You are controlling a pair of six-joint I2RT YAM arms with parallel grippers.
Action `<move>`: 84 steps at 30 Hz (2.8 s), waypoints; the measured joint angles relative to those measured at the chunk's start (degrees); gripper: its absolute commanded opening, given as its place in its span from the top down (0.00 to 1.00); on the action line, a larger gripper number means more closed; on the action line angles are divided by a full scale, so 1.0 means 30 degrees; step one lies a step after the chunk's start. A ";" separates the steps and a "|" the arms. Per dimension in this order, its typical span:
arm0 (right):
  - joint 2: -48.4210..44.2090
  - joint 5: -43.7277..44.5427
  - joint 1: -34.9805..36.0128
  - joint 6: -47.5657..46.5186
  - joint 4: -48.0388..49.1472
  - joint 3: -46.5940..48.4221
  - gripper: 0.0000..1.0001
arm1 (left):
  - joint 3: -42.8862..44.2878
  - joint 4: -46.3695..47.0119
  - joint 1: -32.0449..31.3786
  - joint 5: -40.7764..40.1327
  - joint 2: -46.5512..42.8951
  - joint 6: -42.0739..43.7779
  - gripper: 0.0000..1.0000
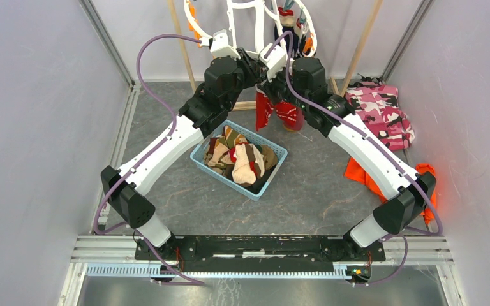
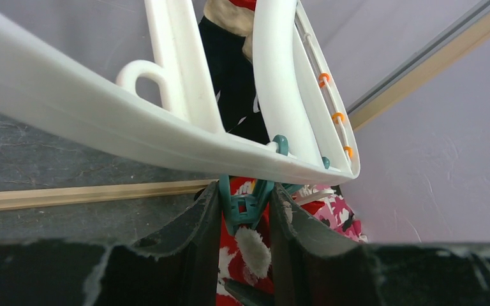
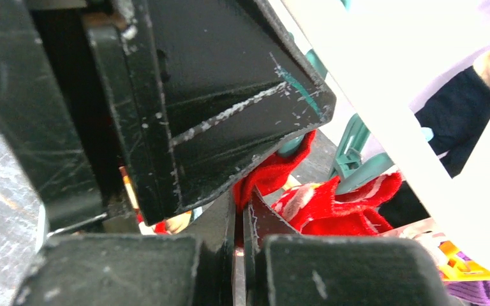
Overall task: Clip the socks to the hanger
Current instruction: Clamp the sock onto the hanger.
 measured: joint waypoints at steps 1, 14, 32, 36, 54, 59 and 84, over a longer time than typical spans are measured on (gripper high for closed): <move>0.0036 0.0146 0.0000 -0.0197 -0.0044 0.0036 1.00 | 0.0000 -0.0029 0.0007 0.0036 -0.0015 -0.0022 0.98; 0.0342 0.1326 -0.0007 -0.2732 0.0109 0.0845 1.00 | -0.0007 -0.0117 0.0124 0.0131 -0.0146 -0.0495 0.98; 0.0357 0.0423 -0.0007 -0.2455 -0.0007 0.0991 1.00 | -0.0029 -0.0109 0.0138 0.0131 -0.0146 -0.0969 0.75; 0.0357 0.0605 -0.0007 -0.2455 -0.0007 0.0976 1.00 | -0.0168 -0.0109 0.0189 0.0124 -0.0248 -0.1064 0.59; 0.0350 -0.0568 -0.0743 -0.1129 -0.0284 0.0699 0.95 | -0.1413 -0.0306 0.0277 -0.0044 -0.1654 -0.1494 0.20; 0.0350 -0.2914 -0.2215 0.0000 -0.0474 0.0699 0.92 | -0.1960 -0.0393 0.0277 -0.0015 -0.2514 -0.1494 0.20; 0.0962 -1.7136 -0.8196 0.9690 0.6819 -0.1909 0.73 | -0.4481 0.0051 0.0277 0.2987 -0.5952 -0.1166 0.20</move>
